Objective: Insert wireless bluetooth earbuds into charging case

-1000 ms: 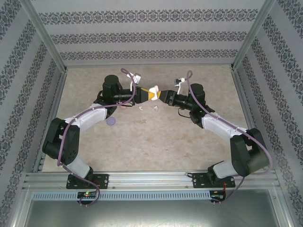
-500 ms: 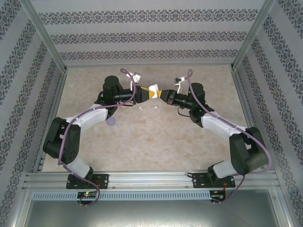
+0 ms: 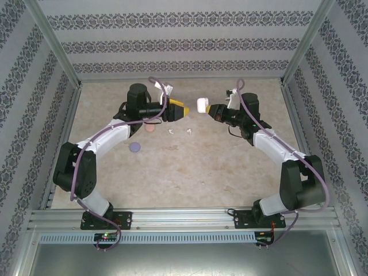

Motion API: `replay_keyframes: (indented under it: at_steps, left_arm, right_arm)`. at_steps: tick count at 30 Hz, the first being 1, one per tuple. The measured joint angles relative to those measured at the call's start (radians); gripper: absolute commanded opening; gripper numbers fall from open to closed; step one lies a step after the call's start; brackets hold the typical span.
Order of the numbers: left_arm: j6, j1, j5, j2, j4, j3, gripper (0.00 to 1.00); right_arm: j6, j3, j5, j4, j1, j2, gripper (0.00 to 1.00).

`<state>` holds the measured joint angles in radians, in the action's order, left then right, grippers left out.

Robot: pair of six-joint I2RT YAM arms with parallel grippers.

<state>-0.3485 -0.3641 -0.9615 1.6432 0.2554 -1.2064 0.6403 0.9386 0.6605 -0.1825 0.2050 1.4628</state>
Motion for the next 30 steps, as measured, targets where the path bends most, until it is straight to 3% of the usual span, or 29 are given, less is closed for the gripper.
replay_keyframes:
  at_steps: [10,17,30]
  left_arm:
    - [0.361,0.001,-0.056,0.183,-0.541,-0.337,0.72]
    - [0.559,0.0,-0.127,0.308,-0.85,-0.486,0.72]
    - [0.732,-0.006,-0.206,0.381,-1.081,-0.588,0.7]
  right_arm:
    - [-0.396,0.2,-0.067,0.405,-0.01,0.037,0.0]
    - [-0.607,0.265,-0.131,0.624,0.051,0.066,0.0]
    - [-0.712,0.311,-0.144,0.732,0.106,0.085,0.0]
